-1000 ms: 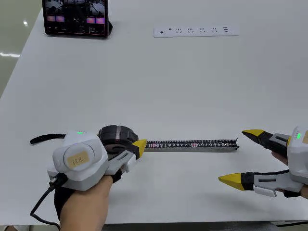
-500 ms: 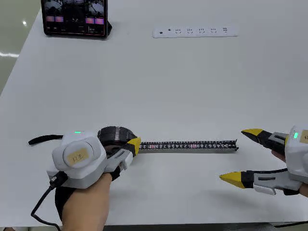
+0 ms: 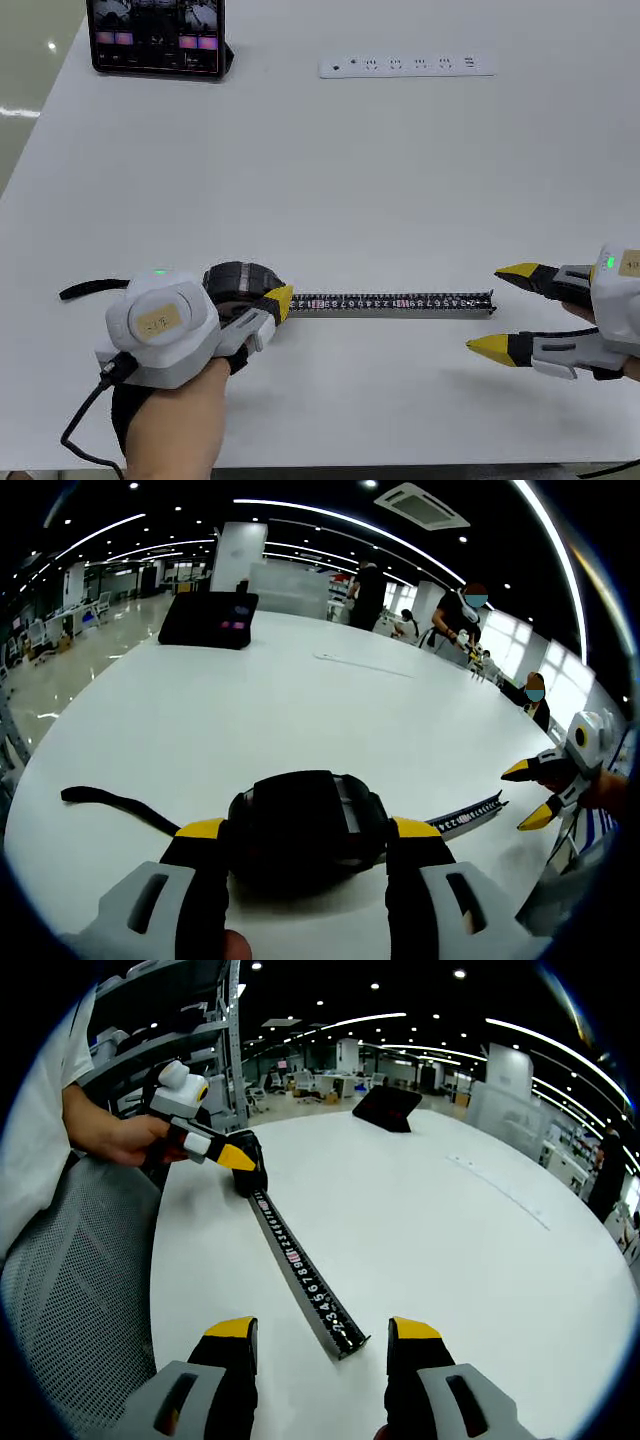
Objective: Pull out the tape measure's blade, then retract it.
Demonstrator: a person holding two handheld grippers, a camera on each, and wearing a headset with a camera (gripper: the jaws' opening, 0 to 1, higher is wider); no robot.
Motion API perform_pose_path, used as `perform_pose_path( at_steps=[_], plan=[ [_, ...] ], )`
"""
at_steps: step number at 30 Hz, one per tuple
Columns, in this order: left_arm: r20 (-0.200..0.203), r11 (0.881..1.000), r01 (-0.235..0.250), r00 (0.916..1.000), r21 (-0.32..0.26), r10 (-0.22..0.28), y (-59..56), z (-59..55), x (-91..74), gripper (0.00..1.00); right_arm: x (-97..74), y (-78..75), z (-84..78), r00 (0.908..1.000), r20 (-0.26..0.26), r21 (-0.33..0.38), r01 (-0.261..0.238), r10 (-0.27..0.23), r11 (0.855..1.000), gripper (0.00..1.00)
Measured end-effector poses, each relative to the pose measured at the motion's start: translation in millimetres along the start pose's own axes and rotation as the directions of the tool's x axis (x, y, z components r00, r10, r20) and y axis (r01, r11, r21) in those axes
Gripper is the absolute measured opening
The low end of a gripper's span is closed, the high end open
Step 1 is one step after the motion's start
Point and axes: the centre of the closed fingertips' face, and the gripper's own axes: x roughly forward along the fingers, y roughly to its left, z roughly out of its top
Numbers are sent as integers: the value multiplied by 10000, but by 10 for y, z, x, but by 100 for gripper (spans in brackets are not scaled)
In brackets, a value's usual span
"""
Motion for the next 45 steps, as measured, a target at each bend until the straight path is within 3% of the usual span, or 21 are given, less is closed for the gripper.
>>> perform_pose_path(
  at_steps=[11,26,45],
  plan=[
    [-23,10000,37,10000,-37,-37,-3,-4,1,59,46,-103,-39,9979,-390,-583,-531,509,9969,38],
    [-19,10000,68,10000,-9,-68,-1,-6,-3,59,125,-106,-87,9900,-769,-1281,-1271,1179,9836,24],
    [-36,10000,86,10000,-20,-86,1,0,-2,59,159,-111,-171,9734,-1295,-2285,-2149,1891,9495,13]
  ],
)
